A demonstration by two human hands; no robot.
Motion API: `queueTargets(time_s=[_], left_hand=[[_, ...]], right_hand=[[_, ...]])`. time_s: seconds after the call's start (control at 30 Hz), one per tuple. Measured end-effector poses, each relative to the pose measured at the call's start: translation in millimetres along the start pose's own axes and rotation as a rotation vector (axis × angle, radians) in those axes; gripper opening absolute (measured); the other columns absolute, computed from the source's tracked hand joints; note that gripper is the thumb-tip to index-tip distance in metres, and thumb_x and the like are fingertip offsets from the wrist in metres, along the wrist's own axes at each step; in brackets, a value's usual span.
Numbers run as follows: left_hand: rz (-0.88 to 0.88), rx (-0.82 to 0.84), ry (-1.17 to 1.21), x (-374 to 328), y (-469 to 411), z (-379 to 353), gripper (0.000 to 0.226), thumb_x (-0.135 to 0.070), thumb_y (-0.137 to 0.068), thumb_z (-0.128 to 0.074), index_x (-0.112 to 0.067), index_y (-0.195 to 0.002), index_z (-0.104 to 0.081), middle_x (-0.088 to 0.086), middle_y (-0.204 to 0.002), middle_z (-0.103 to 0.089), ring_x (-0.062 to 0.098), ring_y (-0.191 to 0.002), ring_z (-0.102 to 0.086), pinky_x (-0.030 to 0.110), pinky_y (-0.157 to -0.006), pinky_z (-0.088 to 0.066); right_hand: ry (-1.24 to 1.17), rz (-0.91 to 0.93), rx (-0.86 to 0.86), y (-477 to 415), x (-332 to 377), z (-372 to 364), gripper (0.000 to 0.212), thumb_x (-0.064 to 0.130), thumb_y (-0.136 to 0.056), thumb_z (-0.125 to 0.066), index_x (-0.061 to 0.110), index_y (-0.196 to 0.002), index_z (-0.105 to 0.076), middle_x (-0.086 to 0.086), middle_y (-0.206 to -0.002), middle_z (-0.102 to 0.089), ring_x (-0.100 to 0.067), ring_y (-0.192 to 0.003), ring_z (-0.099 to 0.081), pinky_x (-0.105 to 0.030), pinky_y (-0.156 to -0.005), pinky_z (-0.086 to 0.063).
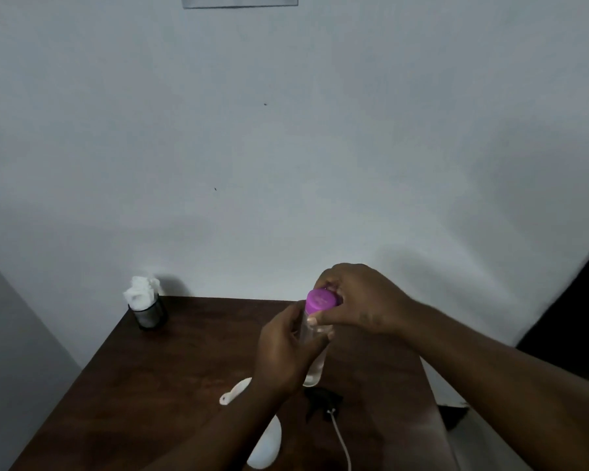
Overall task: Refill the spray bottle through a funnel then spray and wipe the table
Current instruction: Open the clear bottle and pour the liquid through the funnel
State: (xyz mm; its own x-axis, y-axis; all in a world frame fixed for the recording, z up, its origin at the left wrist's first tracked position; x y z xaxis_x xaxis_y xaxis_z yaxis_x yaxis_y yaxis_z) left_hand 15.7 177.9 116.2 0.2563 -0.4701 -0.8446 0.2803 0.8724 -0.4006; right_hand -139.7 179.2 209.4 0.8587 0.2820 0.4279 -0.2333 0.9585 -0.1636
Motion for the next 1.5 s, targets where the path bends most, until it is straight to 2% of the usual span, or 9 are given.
queueTargets(time_s=[0.2,0.4,0.6,0.7,0.8,1.03,1.2,1.3,1.5], left_hand=[[0.054,-0.008,0.041,-1,25,-10,0.032,-0.036,-0.082,-0.082,-0.034,-0.111,-0.069,-0.013,-0.101,-0.075,0.009,-0.093,-0.072,0.043,-0.078,-0.060],[0.081,-0.006,0.060,-3,43,-16,0.029,-0.028,-0.080,-0.084,-0.032,-0.106,-0.070,-0.012,-0.096,-0.075,0.011,-0.091,-0.072,0.037,-0.077,-0.060],[0.126,0.046,0.070,1,60,-16,0.027,-0.026,-0.081,-0.084,-0.032,-0.103,-0.070,-0.011,-0.094,-0.076,0.010,-0.089,-0.073,0.036,-0.077,-0.060],[0.141,0.059,0.095,1,66,-15,0.027,-0.023,-0.082,-0.084,-0.030,-0.104,-0.071,-0.009,-0.096,-0.077,0.011,-0.090,-0.074,0.032,-0.078,-0.060],[0.157,0.071,0.092,4,70,-17,0.028,-0.024,-0.083,-0.083,-0.030,-0.107,-0.070,-0.009,-0.097,-0.077,0.012,-0.092,-0.073,0.027,-0.078,-0.058],[0.256,0.114,0.116,12,81,-20,0.025,-0.024,-0.083,-0.083,-0.031,-0.103,-0.069,-0.003,-0.090,-0.077,0.013,-0.081,-0.074,0.027,-0.071,-0.059],[0.281,0.092,0.143,18,86,-23,0.042,-0.030,-0.079,-0.085,-0.038,-0.116,-0.068,-0.011,-0.108,-0.076,0.010,-0.104,-0.072,0.040,-0.091,-0.059],[0.246,0.090,0.102,19,84,-24,0.039,-0.028,-0.078,-0.085,-0.037,-0.112,-0.069,-0.013,-0.105,-0.076,0.009,-0.101,-0.072,0.036,-0.089,-0.059],[0.258,0.099,0.125,17,84,-27,0.033,-0.027,-0.082,-0.084,-0.034,-0.111,-0.070,-0.011,-0.104,-0.077,0.008,-0.099,-0.073,0.038,-0.089,-0.060]], right_hand=[[-0.081,0.060,0.235,13,3,-5,0.057,0.019,-0.074,-0.077,0.030,-0.127,-0.062,0.015,-0.125,-0.062,-0.001,-0.111,-0.056,-0.024,-0.095,-0.047],[0.024,-0.013,0.141,22,1,-10,0.049,0.066,-0.065,-0.073,0.033,-0.100,-0.068,0.014,-0.095,-0.063,-0.002,-0.085,-0.060,-0.032,-0.076,-0.055],[-0.066,0.071,0.394,32,10,-24,0.048,0.021,-0.072,-0.077,0.031,-0.118,-0.066,0.017,-0.115,-0.062,-0.003,-0.103,-0.058,-0.024,-0.086,-0.052],[-0.127,0.017,0.344,36,8,-28,0.055,0.038,-0.071,-0.079,0.033,-0.122,-0.061,0.017,-0.117,-0.061,-0.001,-0.103,-0.059,-0.023,-0.084,-0.051],[0.104,-0.074,0.170,41,5,-32,0.049,0.070,-0.066,-0.069,0.030,-0.093,-0.066,0.013,-0.085,-0.063,-0.002,-0.075,-0.059,-0.027,-0.065,-0.051],[0.017,0.061,0.454,49,19,-39,0.046,0.030,-0.075,-0.075,0.033,-0.120,-0.064,0.016,-0.118,-0.059,-0.003,-0.104,-0.055,-0.023,-0.089,-0.047],[0.085,-0.140,0.235,48,5,-36,0.055,0.076,-0.070,-0.060,0.029,-0.096,-0.069,0.012,-0.088,-0.068,-0.003,-0.080,-0.062,-0.032,-0.075,-0.055],[0.128,-0.134,0.244,50,3,-44,0.043,0.066,-0.073,-0.064,0.026,-0.086,-0.068,0.008,-0.080,-0.066,-0.008,-0.073,-0.062,-0.036,-0.070,-0.056],[-0.073,-0.026,0.438,51,6,-43,0.045,0.043,-0.071,-0.072,0.039,-0.116,-0.065,0.019,-0.116,-0.060,-0.002,-0.105,-0.055,-0.029,-0.090,-0.049]])
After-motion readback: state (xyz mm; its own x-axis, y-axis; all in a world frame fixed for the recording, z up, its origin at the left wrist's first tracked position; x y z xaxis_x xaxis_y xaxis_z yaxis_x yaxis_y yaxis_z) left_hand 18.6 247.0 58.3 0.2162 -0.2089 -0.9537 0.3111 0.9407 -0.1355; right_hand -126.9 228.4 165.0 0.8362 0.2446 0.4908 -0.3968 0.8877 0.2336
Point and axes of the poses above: each hand's wrist, its own y-axis away from the middle knuckle, its own z-axis out of the back of the hand, x = y × z, the point moved 4 cm from there along -y, towards the middle knuckle
